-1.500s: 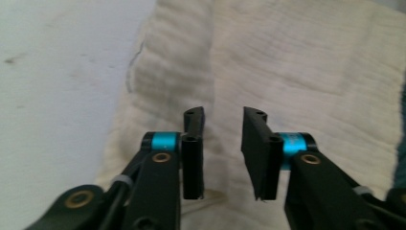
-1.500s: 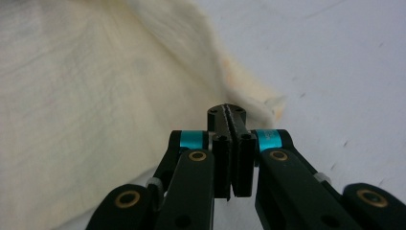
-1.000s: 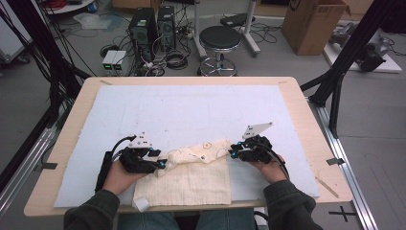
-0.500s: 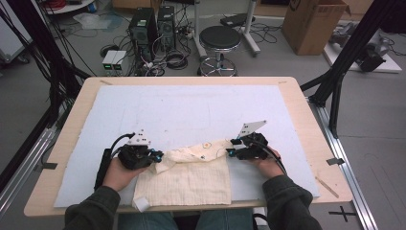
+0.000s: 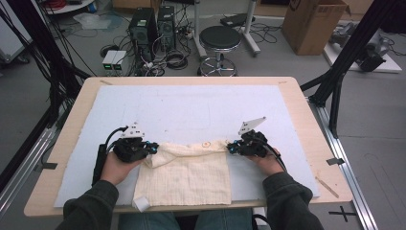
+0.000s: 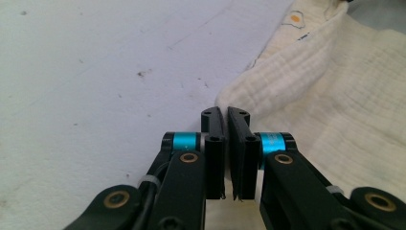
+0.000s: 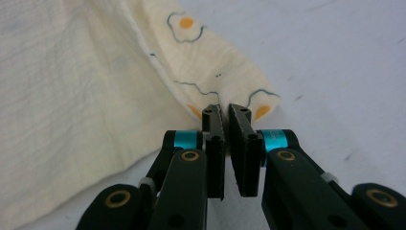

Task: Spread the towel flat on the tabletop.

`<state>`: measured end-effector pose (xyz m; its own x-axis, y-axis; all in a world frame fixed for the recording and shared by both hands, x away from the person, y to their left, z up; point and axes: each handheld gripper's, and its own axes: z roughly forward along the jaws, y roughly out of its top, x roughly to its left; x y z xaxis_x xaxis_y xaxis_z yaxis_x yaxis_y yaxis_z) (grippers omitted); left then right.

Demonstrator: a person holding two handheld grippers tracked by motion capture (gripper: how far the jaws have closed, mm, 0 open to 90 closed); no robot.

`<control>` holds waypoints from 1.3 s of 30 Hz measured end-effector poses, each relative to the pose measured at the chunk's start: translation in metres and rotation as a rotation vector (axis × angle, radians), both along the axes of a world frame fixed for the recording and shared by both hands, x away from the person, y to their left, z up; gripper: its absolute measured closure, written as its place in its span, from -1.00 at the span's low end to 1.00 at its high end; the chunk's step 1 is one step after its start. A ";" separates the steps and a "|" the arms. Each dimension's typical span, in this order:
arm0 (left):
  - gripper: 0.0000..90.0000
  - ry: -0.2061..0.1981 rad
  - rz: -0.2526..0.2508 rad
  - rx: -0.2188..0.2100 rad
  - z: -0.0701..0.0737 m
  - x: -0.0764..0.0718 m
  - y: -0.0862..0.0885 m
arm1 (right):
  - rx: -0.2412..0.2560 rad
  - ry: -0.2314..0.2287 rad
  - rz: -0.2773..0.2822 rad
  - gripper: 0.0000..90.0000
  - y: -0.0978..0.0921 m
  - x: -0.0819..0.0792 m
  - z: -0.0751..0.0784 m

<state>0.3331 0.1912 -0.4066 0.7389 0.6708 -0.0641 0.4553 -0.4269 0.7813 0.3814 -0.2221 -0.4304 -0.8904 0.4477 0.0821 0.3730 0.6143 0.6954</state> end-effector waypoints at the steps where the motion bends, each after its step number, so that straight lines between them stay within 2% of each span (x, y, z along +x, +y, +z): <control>1: 0.89 0.012 0.004 -0.019 0.001 0.005 0.003 | -0.008 -0.016 0.000 0.89 0.001 0.000 0.006; 3: 0.89 0.066 0.022 -0.078 0.003 0.022 0.011 | 0.012 -0.034 -0.016 0.89 0.004 0.007 0.020; 5: 0.89 0.052 0.069 -0.085 0.007 0.040 0.016 | 0.017 -0.045 -0.030 0.89 0.010 0.019 0.033; 6: 0.89 0.048 0.097 -0.104 0.008 0.051 0.019 | 0.009 -0.041 -0.042 0.89 0.013 0.028 0.038; 8: 0.89 0.029 0.171 -0.091 0.012 0.075 0.021 | 0.005 -0.041 -0.079 0.89 0.021 0.050 0.046; 9: 0.88 0.019 0.209 -0.087 0.014 0.086 0.023 | 0.007 -0.050 -0.113 0.87 0.025 0.062 0.049; 10: 0.83 -0.012 0.265 -0.087 0.015 0.095 0.024 | 0.003 -0.072 -0.180 0.73 0.028 0.075 0.053; 11: 0.65 -0.027 0.323 -0.068 0.015 0.102 0.024 | 0.007 -0.090 -0.251 0.47 0.031 0.088 0.056; 12: 0.48 -0.011 0.345 -0.074 0.014 0.107 0.027 | 0.016 -0.081 -0.306 0.37 0.033 0.099 0.058; 13: 0.45 -0.007 0.347 -0.103 0.013 0.108 0.029 | 0.024 -0.063 -0.330 0.34 0.035 0.106 0.060; 14: 0.44 -0.010 0.337 -0.107 0.013 0.107 0.030 | 0.030 -0.061 -0.337 0.34 0.036 0.109 0.061; 16: 0.41 -0.027 0.296 -0.084 0.014 0.101 0.031 | 0.046 -0.049 -0.302 0.33 0.039 0.106 0.061; 17: 0.39 -0.035 0.287 -0.078 0.015 0.097 0.031 | 0.031 -0.047 -0.279 0.31 0.040 0.103 0.061; 18: 0.38 -0.042 0.288 -0.091 0.016 0.093 0.032 | 0.017 -0.060 -0.268 0.31 0.040 0.098 0.060; 20: 0.36 -0.052 0.261 -0.122 0.017 0.084 0.035 | 0.048 -0.050 -0.239 0.29 0.038 0.088 0.057; 23: 0.34 -0.085 0.220 -0.125 0.020 0.066 0.035 | 0.068 -0.047 -0.194 0.25 0.032 0.067 0.054; 26: 0.24 -0.091 0.193 -0.135 0.020 0.046 0.037 | 0.068 -0.063 -0.153 0.20 0.025 0.043 0.049; 27: 0.22 -0.086 0.183 -0.141 0.019 0.040 0.037 | 0.077 -0.058 -0.139 0.16 0.023 0.035 0.047; 29: 0.14 -0.089 0.155 -0.127 0.017 0.026 0.036 | 0.065 0.005 -0.103 0.09 0.022 0.025 0.047; 31: 0.10 -0.089 0.136 -0.107 0.014 0.013 0.034 | 0.082 -0.053 -0.077 0.15 0.022 0.008 0.045; 32: 0.08 -0.100 0.125 -0.097 0.013 0.006 0.033 | 0.077 -0.066 -0.067 0.14 0.022 0.001 0.044; 34: 0.06 -0.103 0.112 -0.090 0.009 -0.007 0.032 | 0.064 -0.054 -0.038 0.12 0.022 -0.009 0.041; 35: 0.05 -0.105 0.107 -0.088 0.008 -0.012 0.032 | 0.064 -0.066 -0.020 0.12 0.022 -0.016 0.038; 37: 0.04 -0.101 0.097 -0.098 0.002 -0.021 0.032 | 0.056 -0.062 -0.006 0.12 0.020 -0.024 0.033; 39: 0.02 -0.096 0.089 -0.067 -0.002 -0.028 0.031 | 0.046 -0.068 0.014 0.13 0.019 -0.032 0.026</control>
